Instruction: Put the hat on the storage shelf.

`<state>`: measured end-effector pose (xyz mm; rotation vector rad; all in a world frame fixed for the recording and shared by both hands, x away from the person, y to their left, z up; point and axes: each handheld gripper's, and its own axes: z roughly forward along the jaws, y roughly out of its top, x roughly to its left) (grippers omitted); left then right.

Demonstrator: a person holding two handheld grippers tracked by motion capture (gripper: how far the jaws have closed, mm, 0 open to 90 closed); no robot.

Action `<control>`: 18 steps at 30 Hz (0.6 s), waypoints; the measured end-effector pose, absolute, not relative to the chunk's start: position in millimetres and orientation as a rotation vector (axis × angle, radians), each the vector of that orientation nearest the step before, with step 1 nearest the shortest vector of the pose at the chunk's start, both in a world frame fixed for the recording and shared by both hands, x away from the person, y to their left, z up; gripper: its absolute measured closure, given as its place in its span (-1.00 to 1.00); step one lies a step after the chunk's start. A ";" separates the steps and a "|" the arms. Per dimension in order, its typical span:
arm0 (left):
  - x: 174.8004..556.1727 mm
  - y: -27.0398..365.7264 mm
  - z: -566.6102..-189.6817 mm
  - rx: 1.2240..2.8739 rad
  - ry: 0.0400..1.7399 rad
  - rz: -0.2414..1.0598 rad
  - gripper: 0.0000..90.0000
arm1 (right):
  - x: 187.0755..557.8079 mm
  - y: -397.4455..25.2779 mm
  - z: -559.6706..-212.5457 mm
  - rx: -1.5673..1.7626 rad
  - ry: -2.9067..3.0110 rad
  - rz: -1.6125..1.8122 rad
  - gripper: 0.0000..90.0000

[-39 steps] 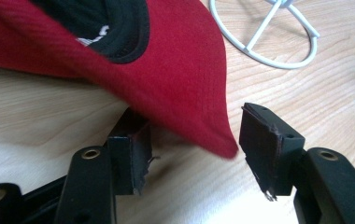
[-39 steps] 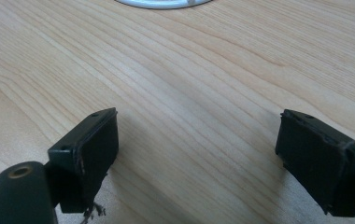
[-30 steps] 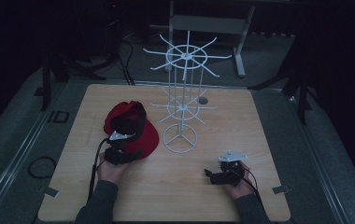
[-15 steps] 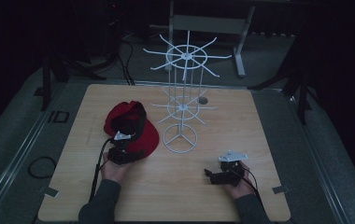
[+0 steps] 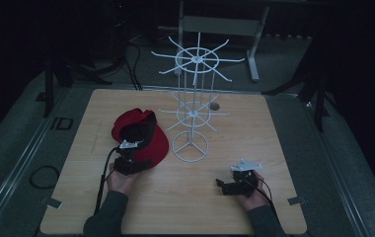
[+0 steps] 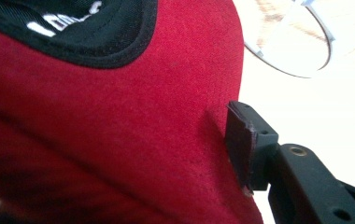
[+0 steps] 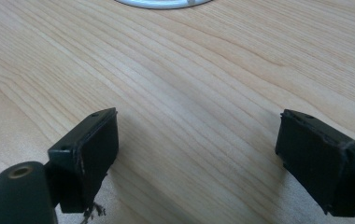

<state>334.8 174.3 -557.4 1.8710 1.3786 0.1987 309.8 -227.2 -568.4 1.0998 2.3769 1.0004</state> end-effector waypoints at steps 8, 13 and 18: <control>331.5 172.0 -556.1 1.880 1.355 0.224 0.48 | 309.8 -227.2 -568.5 1.099 2.377 1.001 -0.71; 328.5 170.4 -555.5 1.877 1.353 0.268 0.49 | 309.8 -227.3 -568.5 1.098 2.377 1.001 -0.71; 326.8 171.6 -553.5 1.887 1.359 0.311 0.49 | 309.8 -227.2 -568.5 1.099 2.376 1.001 -0.71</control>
